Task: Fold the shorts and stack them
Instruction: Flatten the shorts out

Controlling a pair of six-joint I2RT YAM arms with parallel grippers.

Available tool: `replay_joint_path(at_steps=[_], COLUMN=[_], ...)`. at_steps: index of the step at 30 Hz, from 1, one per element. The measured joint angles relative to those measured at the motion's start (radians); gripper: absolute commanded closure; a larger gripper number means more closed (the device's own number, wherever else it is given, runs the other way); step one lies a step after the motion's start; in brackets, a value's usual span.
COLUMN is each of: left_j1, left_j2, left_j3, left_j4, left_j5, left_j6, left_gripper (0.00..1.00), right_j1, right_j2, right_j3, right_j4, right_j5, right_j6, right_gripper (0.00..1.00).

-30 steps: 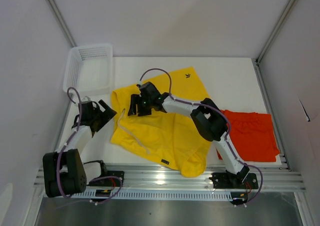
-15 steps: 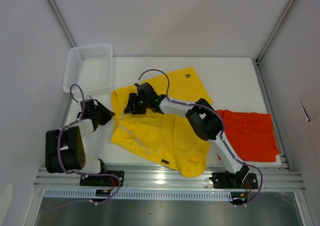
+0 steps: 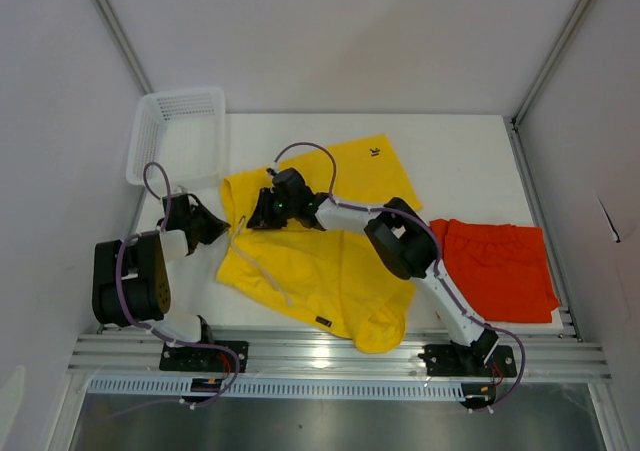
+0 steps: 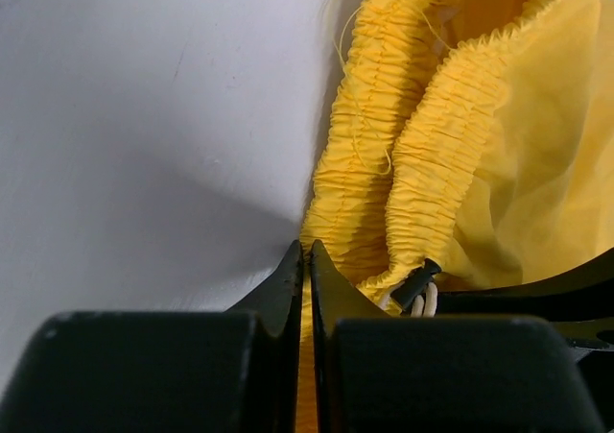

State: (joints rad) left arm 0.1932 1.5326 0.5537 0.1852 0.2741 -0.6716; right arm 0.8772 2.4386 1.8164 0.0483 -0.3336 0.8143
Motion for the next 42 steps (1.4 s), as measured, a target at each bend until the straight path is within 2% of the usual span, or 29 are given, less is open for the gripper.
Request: replay_joint_path(at_steps=[20,23,24,27,29,37,42], left_j1=[0.010,0.011,0.012,0.019,0.026,0.039,0.040], left_j2=[0.005,0.005,0.005,-0.002,-0.019,-0.045,-0.044], left_j3=[0.000,0.000,0.000,-0.008,-0.029,-0.062,-0.064], left_j4=[0.014,0.015,0.015,0.032,0.055,0.098,0.113], left_j5=[-0.006,-0.006,-0.006,0.002,0.016,0.038,0.056], left_j6=[0.002,0.002,0.002,0.000,-0.005,-0.011,-0.011], left_gripper=[1.00,0.91,0.82,0.65,0.59,0.53,0.42], right_j1=[0.037,0.038,0.038,0.039,0.043,0.056,0.056], right_j2=[0.090,0.093,0.093,0.094,0.094,0.089,0.061], right_j3=[0.132,0.140,0.141,0.142,0.142,0.091,0.016], right_j4=[-0.024,-0.031,-0.031,-0.032,-0.032,0.040,0.101], right_j5=[-0.032,-0.034,-0.034,-0.034,-0.034,-0.055,-0.070], right_j6=[-0.001,-0.002,-0.002,-0.003,-0.005,-0.010,-0.022], right_gripper=[0.74,0.75,0.75,0.75,0.75,0.77,0.78])
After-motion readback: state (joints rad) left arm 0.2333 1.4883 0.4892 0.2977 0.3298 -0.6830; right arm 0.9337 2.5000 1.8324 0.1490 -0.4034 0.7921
